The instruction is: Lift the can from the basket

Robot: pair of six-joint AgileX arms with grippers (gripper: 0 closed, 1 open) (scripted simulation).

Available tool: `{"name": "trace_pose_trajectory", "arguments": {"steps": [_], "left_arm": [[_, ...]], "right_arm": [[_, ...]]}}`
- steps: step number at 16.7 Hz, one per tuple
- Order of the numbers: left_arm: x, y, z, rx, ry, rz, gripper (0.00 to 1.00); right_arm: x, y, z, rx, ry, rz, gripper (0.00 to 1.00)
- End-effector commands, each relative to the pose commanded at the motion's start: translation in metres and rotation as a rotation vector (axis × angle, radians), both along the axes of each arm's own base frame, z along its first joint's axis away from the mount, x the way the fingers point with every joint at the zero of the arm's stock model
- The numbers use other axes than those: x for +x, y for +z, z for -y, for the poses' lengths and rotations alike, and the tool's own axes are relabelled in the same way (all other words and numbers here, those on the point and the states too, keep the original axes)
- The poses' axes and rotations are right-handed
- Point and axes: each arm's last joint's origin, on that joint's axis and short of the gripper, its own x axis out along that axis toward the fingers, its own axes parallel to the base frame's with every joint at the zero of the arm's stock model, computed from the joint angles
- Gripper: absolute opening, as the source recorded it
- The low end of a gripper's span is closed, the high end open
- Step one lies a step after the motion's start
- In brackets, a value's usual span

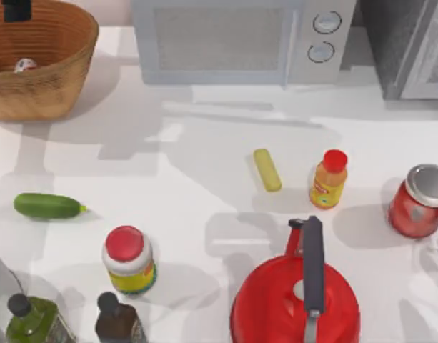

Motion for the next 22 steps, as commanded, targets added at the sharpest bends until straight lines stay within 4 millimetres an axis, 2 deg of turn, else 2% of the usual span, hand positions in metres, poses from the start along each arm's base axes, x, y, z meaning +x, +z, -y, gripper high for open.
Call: {"name": "trace_pose_trajectory", "arguments": {"steps": [4,7,10,16,22], "left_arm": [[0.057,-0.056,-0.008,-0.001,-0.003,-0.167,1.00],[0.080,-0.091,-0.013,-0.002,-0.005,-0.253,1.00],[0.088,-0.109,-0.015,-0.002,-0.005,-0.295,1.00],[0.089,-0.112,-0.011,-0.001,-0.011,-0.296,1.00],[0.104,-0.160,-0.012,-0.002,-0.006,-0.296,1.00]], "right_arm": [[0.000,0.000,0.000,0.000,0.000,0.000,1.00],[0.000,0.000,0.000,0.000,0.000,0.000,1.00],[0.000,0.000,0.000,0.000,0.000,0.000,1.00],[0.000,0.000,0.000,0.000,0.000,0.000,1.00],[0.000,0.000,0.000,0.000,0.000,0.000,1.00]]}}
